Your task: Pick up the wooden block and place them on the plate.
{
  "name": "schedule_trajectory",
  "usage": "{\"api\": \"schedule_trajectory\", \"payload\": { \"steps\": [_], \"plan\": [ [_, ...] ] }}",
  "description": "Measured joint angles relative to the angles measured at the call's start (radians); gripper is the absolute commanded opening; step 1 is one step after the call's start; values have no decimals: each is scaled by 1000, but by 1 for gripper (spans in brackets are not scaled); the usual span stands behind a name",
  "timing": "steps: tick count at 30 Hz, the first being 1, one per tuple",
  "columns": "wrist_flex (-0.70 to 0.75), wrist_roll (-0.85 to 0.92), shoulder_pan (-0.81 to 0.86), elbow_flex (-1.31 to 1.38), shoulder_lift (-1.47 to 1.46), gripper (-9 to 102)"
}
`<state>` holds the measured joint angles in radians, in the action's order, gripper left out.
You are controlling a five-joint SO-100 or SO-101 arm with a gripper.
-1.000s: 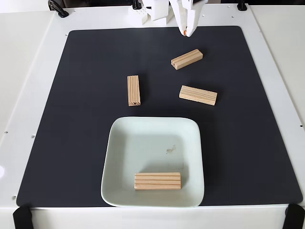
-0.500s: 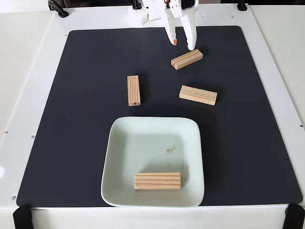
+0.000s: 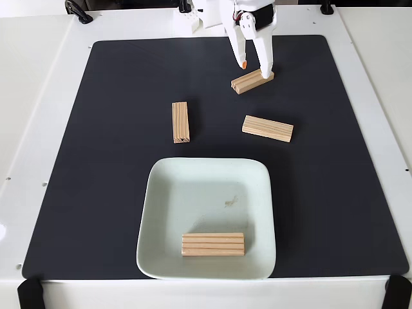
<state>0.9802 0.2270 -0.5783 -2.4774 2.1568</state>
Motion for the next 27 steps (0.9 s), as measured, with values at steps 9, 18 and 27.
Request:
{"api": "schedule_trajectory", "payload": {
  "steps": [9,18,27],
  "plan": [
    [-55,0,-2,0,-83,25],
    [-83,0,0,0,-126,25],
    [-84,0,3,5,-158,25]
  ]
}}
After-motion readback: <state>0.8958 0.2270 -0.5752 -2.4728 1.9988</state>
